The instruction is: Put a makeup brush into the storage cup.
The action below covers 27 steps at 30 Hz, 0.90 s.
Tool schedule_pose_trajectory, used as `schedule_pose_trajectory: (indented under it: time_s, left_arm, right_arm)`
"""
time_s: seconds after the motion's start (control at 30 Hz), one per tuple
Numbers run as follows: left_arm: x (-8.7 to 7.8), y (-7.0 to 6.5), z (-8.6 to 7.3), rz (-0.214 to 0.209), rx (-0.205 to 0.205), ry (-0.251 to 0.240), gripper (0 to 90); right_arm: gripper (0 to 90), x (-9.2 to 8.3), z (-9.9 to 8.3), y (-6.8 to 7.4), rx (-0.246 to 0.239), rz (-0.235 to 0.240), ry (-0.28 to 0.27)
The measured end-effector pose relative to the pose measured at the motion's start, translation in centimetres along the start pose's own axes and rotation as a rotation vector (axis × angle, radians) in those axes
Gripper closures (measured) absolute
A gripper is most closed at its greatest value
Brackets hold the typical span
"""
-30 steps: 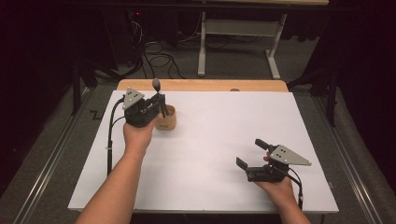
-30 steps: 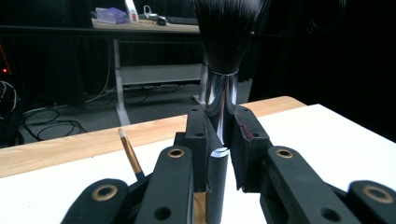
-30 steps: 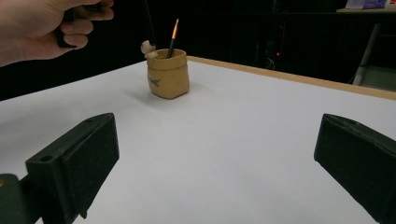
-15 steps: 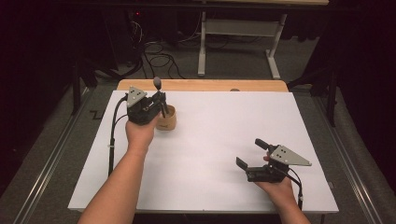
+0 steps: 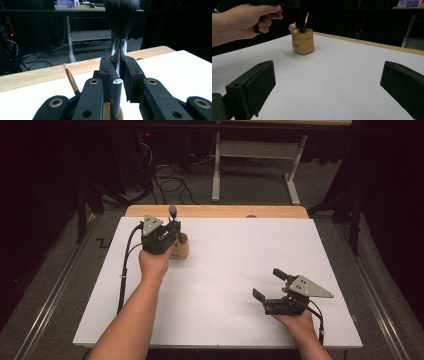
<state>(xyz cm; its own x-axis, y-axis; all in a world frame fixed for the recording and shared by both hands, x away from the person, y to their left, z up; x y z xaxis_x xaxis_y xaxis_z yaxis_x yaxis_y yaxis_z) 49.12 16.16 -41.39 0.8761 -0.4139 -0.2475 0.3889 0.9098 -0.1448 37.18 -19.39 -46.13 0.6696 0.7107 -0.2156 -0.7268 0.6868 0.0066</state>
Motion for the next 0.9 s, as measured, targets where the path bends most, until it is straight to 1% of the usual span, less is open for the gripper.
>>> schedule_pose_trajectory:
  time_s: [0.3, 0.53, 0.7, 0.9]
  left_arm:
    - [0.5, 0.5, -1.3, 0.027, -0.002, 0.036, 78.2]
    - [0.5, 0.8, -2.0, 0.04, 0.002, 0.058, 78.1]
    - [0.8, 0.4, -2.5, 0.041, 0.039, 0.08, 78.1]
    - [1.3, 0.0, -3.1, 0.047, 0.053, 0.105, 78.0]
  right_arm:
    - [0.4, 0.0, 0.0, 0.0, -0.004, 0.002, 0.005]
    - [0.4, 0.1, -0.1, 0.1, -0.011, 0.008, 0.007]
    - [0.4, 0.3, -0.1, 0.3, -0.007, 0.014, 0.01]
    - [0.4, 0.4, -0.2, 0.5, -0.011, 0.02, 0.015]
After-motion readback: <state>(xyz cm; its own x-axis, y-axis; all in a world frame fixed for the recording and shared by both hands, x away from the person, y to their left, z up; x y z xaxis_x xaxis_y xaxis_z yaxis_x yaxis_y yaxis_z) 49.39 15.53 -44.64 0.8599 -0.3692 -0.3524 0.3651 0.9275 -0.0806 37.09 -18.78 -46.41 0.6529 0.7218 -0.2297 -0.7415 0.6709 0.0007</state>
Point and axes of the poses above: each handheld gripper's, and its own axes: x roughly forward along the jaws, z roughly out of its top, y roughly to its left, the point moved 4 cm from there along x, roughly forward along the jaws, and after that the axes turned 3 degrees about -x, right-handed, at the moved point
